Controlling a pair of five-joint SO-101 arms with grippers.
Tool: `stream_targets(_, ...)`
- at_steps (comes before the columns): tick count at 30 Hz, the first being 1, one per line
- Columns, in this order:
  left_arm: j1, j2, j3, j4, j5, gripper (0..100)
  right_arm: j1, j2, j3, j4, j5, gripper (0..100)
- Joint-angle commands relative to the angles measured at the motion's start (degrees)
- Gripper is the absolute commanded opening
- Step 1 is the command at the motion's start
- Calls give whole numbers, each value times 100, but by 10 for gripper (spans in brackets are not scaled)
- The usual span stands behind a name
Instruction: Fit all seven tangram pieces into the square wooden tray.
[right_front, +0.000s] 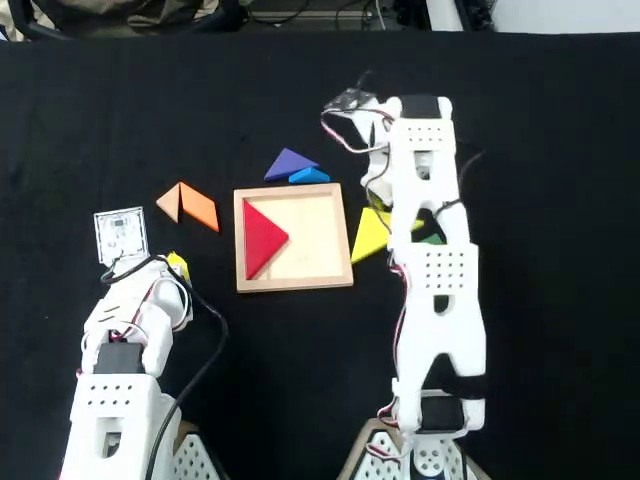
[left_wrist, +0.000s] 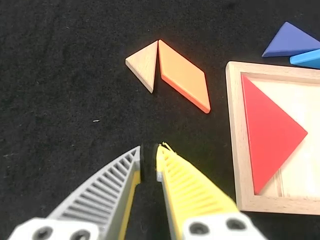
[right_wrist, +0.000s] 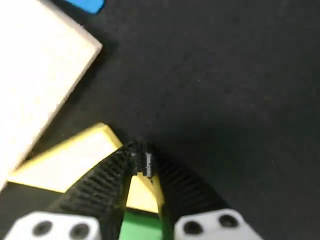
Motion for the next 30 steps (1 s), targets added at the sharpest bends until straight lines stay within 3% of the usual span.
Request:
stream_targets(1, 92, -35, -48, -141, 9, 77, 633, -268, -92, 220, -53, 11)
stream_targets(7, 92, -35, -48, -141, 9, 77, 897, -857, 1516, 88, 897, 11)
stream_targets(12, 92, -35, -48, -141, 9, 77, 941, -1543, 1525, -246, 369, 11)
stream_targets(19, 92, -35, -40, -141, 9, 77, 580, -1473, 1965, -527, 334, 11)
stream_targets(25, 92, -35, -40, -141, 9, 77, 308, -1033, 2686, -9, 853, 11)
stream_targets(30, 92, -35, -48, -149, 9, 77, 448, -1525, 3345, 53, 1046, 11)
